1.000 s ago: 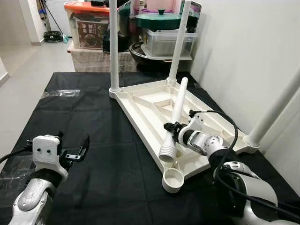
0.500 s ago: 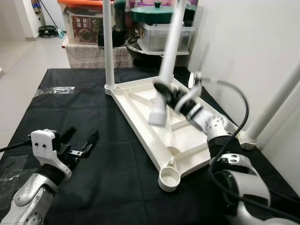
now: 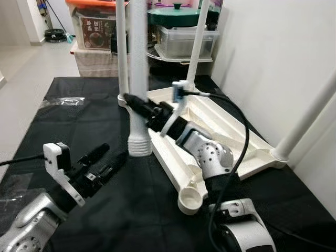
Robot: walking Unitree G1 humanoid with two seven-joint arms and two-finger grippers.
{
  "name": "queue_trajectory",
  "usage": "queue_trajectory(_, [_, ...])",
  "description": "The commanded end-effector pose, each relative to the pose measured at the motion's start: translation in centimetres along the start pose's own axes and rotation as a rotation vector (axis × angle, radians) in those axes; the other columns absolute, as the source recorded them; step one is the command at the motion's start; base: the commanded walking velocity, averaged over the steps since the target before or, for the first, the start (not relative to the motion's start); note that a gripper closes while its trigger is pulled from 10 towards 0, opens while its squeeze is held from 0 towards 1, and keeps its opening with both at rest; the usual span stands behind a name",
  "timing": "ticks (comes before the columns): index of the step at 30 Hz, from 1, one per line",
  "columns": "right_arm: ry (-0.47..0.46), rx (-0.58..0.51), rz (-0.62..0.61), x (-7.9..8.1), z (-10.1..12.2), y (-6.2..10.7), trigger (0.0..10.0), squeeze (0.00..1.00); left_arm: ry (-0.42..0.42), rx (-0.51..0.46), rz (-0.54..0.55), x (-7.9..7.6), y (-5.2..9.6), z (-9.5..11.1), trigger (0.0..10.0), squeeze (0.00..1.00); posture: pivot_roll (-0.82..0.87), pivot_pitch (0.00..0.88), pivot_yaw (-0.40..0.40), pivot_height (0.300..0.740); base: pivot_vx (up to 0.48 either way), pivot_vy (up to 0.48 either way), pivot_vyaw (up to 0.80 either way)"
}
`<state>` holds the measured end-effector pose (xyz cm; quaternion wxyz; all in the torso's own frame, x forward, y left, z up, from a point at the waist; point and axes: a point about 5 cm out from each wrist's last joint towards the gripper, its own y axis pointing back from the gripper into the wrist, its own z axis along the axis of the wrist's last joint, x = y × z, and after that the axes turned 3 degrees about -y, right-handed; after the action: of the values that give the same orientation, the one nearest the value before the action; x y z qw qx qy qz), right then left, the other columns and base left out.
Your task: Building children table
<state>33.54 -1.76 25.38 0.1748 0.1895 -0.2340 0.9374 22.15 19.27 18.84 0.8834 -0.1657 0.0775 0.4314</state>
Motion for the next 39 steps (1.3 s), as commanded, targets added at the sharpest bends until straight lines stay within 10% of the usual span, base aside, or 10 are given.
queue_trajectory(1, [0.002,-0.002,0.044,1.0,-0.2,-0.1,0.0,0.0,0.024,0.031,-0.046,-0.3,-0.1,-0.3,10.0,0.0,0.02,0.0,-0.069,0.74,0.0,0.0,0.0])
queue_trajectory(26, [-0.059,0.077,0.226,5.4,-3.0,-0.5,0.0,0.0,0.012,0.062,-0.202,-1.1,-3.6,-0.5,10.0,0.0,0.01,0.0,-0.062,0.74,0.0,0.0,0.0])
queue_trajectory(27, [-0.06,0.078,0.226,5.5,-3.0,-0.5,0.0,0.0,0.007,0.075,-0.201,-1.0,-3.6,-0.8,9.4,0.0,0.01,0.0,-0.062,0.74,0.0,0.0,0.0])
queue_trajectory(28, [-0.06,0.076,0.225,5.5,-2.9,-0.5,0.0,0.0,0.003,0.084,-0.202,-1.0,-3.5,-1.0,0.0,0.0,0.01,0.0,-0.062,0.74,0.0,0.0,0.0])
queue_trajectory(39, [-0.049,0.06,0.203,5.4,-2.1,-0.4,0.0,0.0,0.004,0.104,-0.209,-1.3,-2.9,-1.7,0.0,0.0,0.01,0.0,-0.067,0.74,0.0,0.0,0.0])
